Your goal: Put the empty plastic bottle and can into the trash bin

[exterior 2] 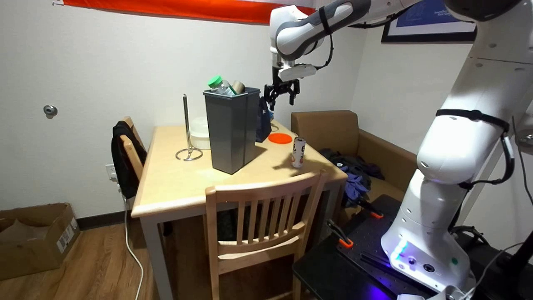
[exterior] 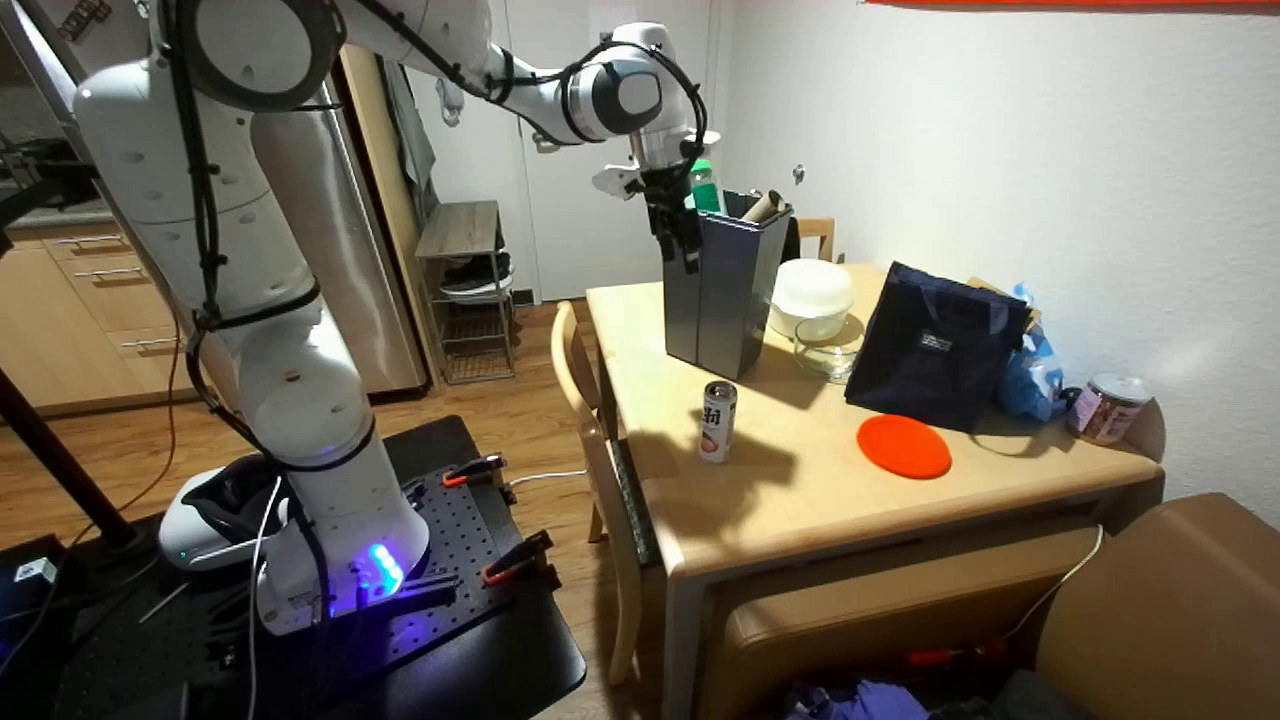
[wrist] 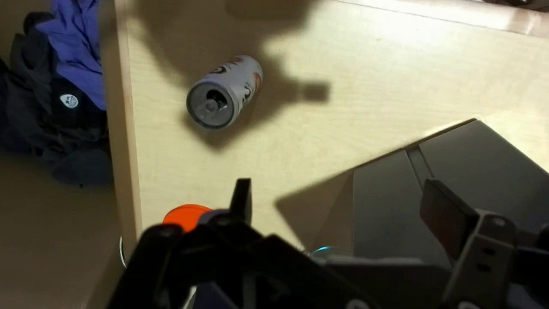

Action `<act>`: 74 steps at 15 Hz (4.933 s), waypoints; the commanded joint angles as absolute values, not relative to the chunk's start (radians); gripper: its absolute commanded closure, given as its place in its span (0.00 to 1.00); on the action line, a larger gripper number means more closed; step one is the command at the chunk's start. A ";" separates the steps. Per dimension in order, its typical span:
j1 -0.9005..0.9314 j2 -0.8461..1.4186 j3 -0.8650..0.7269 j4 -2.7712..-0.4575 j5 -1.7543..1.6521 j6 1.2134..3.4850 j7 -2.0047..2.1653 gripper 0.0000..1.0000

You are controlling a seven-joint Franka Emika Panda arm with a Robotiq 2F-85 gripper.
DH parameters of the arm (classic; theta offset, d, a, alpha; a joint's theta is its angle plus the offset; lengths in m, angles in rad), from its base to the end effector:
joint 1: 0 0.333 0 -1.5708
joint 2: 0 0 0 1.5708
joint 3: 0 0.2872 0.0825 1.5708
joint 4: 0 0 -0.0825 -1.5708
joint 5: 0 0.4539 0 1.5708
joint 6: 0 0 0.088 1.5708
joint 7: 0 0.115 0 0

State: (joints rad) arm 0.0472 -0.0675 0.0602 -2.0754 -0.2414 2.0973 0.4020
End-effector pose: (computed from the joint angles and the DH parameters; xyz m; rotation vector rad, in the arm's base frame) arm 0.6056 0.0522 0.4025 2.9336 -0.2679 0.2081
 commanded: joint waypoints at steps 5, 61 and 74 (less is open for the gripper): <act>0.038 -0.067 0.055 -2.123 -0.208 2.213 0.399 0.00; -0.015 0.230 -0.171 -2.067 -0.049 2.277 0.640 0.64; 0.009 -0.066 -0.064 -1.943 -0.189 1.898 0.452 0.64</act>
